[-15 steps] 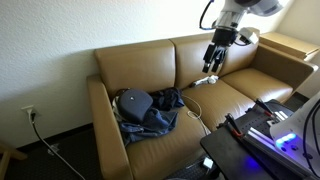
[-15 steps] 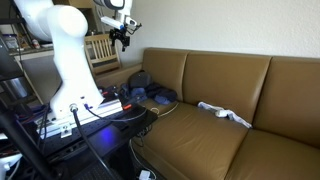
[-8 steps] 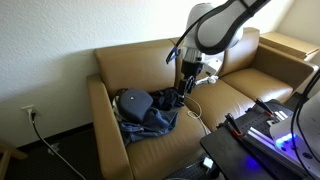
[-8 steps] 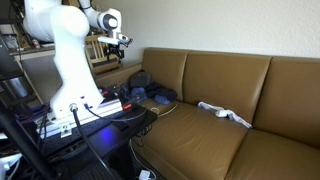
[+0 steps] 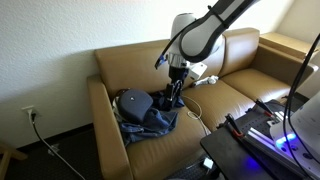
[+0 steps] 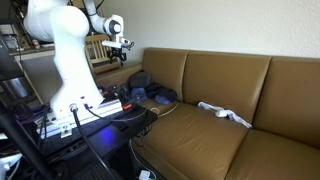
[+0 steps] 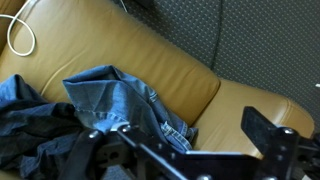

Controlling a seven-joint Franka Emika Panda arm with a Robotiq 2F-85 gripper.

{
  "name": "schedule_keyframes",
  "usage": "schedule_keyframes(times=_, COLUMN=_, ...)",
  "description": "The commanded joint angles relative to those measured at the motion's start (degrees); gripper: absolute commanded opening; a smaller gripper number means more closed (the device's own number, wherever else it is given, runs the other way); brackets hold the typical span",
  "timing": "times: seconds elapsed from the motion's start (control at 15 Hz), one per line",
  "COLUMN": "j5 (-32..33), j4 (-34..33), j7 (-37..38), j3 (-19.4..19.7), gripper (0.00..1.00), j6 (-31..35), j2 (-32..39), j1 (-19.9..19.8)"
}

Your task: Straighten out the pair of trousers

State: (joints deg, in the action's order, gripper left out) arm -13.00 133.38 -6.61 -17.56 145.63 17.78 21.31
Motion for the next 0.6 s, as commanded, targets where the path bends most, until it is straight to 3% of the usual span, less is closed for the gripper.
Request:
schedule_keyframes(times=0.0, j5=1.99, j4=-4.50, j7=-1.26, j3=-4.54, gripper=1.00, j6=9.39, j2=7.45, j1=1.62)
schedule_keyframes(times=0.33, j5=17.90, j4=-14.28, j7=2.78, j3=-0.85, gripper=1.00, j6=11.40, j2=19.33, j1=10.94)
schedule_keyframes(times=0.53, j5=17.61, j4=-13.14, j7=3.76, j3=-2.22, gripper=1.00, j6=11.54, j2=18.73, j1=10.21)
